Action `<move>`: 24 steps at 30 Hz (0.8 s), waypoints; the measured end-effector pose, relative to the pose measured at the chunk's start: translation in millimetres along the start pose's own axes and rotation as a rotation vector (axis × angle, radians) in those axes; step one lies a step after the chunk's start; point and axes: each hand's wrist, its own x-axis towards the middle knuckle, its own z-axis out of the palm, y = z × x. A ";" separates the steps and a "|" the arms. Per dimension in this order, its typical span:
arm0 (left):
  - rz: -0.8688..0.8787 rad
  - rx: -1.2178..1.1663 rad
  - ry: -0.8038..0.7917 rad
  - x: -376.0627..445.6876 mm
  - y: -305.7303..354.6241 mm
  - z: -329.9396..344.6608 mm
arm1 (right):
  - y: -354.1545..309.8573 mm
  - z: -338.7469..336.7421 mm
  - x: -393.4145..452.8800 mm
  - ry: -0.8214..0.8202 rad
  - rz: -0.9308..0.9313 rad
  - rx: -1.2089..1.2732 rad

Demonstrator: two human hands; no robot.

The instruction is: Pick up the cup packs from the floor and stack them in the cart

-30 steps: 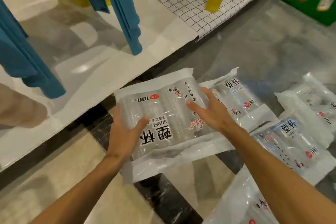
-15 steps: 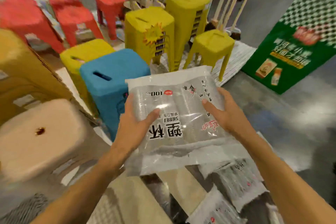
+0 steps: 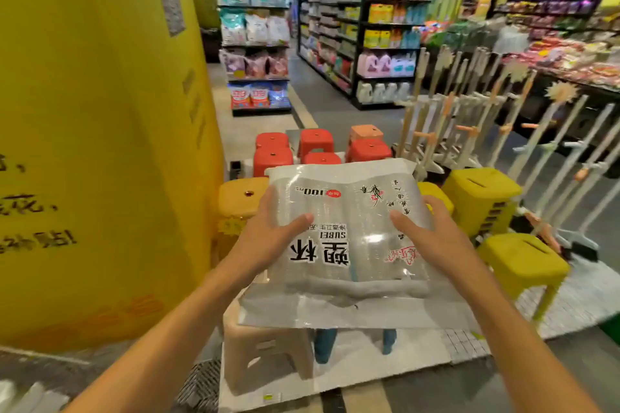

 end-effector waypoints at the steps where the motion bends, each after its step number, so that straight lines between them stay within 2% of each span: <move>1: -0.022 0.006 0.073 -14.4 -2.3 -24.3 | -16.1 17.9 -0.2 -0.062 -0.048 -0.013; 9: -0.213 0.042 0.555 -158.2 -44.5 -198.7 | -141.3 188.7 -58.3 -0.507 -0.399 -0.029; 13: -0.298 0.085 0.746 -222.1 -70.3 -268.9 | -188.8 280.5 -105.5 -0.687 -0.505 -0.052; 17: -0.358 0.148 0.884 -263.8 -102.1 -330.5 | -229.3 368.4 -145.1 -0.816 -0.583 -0.068; 24: -0.441 0.113 0.993 -301.4 -154.3 -408.3 | -277.1 492.7 -191.7 -0.990 -0.663 -0.151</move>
